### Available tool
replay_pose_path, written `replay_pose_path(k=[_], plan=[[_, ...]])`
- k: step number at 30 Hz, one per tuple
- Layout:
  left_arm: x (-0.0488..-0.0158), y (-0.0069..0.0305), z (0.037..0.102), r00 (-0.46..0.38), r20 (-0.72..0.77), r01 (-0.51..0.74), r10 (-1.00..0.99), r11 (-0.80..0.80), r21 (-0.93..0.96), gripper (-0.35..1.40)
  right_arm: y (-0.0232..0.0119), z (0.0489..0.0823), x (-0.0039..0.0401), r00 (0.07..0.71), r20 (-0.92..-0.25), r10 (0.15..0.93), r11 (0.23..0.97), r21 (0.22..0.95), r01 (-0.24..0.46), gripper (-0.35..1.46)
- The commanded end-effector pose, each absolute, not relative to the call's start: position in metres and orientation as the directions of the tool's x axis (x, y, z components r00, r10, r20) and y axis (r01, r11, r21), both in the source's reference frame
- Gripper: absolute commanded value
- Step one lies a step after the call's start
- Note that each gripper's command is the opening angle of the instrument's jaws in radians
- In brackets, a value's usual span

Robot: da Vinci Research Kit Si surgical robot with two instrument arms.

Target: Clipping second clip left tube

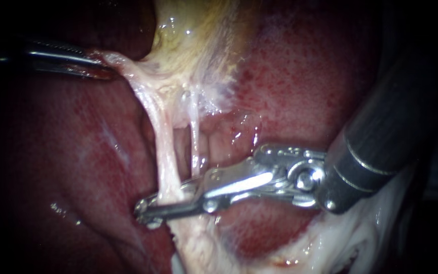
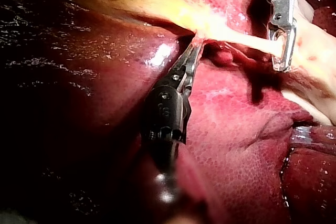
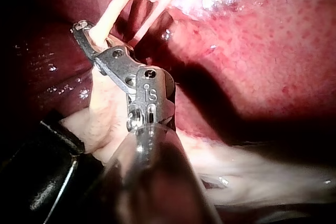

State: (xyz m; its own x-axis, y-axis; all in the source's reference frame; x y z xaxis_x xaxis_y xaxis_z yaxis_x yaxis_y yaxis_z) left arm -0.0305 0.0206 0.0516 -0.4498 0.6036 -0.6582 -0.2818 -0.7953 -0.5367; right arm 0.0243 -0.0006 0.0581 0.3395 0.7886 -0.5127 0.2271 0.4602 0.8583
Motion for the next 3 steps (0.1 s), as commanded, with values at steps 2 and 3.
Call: replay_pose_path(k=[2,3], plan=[[-0.0305,0.0206,0.0516,-0.450,-0.658,-0.282,0.604,-0.795,-0.537,-0.35,-0.0007,0.0582,0.0244,0.340,-0.513,0.788,0.460,0.858,0.227,-0.35],[-0.0305,0.0207,0.0517,-0.450,-0.658,-0.282,0.604,-0.795,-0.537,-0.35,-0.0007,0.0583,0.0244,0.340,-0.513,0.788,0.460,0.858,0.227,-0.35]])
